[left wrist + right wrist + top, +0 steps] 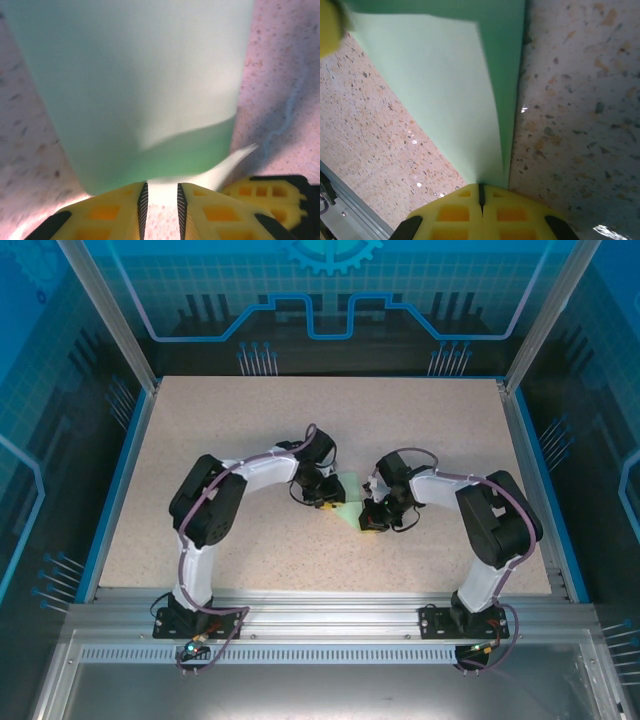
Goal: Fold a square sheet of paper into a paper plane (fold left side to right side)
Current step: Third fold the triangle at the center of the table.
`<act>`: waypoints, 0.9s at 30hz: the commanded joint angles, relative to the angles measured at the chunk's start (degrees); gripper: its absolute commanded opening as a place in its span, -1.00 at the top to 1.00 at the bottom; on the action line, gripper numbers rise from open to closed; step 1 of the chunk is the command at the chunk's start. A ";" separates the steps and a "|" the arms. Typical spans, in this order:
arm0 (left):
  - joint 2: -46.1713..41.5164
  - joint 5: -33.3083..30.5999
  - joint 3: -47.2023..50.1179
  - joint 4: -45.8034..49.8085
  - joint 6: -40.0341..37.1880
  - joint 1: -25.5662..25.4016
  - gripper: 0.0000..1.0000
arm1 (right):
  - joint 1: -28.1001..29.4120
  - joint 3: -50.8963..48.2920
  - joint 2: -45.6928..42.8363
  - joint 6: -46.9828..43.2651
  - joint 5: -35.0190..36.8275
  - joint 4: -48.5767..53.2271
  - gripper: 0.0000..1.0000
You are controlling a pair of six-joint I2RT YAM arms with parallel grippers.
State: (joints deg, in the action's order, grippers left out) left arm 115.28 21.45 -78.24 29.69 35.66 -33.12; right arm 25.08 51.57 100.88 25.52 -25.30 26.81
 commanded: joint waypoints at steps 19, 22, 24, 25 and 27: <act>-1.47 2.90 2.85 -3.37 2.93 -6.95 0.70 | 0.41 -2.88 3.41 0.66 8.85 2.82 1.00; -0.05 3.15 2.35 -3.79 3.35 -6.99 0.70 | 0.41 -2.86 3.38 0.58 8.77 2.90 1.00; 0.46 3.54 2.29 -4.43 3.71 -6.95 0.70 | 0.41 -2.79 3.47 0.44 8.75 2.94 1.00; 0.68 3.63 2.12 -4.49 3.72 -6.96 0.71 | 0.41 -2.79 3.49 0.45 8.69 2.99 1.00; 0.69 3.69 1.91 -4.59 3.80 -6.96 0.71 | 0.41 -2.79 3.53 0.45 8.72 2.99 1.00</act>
State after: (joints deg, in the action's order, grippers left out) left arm 115.11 23.44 -74.35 25.58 38.13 -40.18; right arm 25.10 51.57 100.86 25.54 -25.08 26.87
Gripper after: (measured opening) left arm 0.148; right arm 0.042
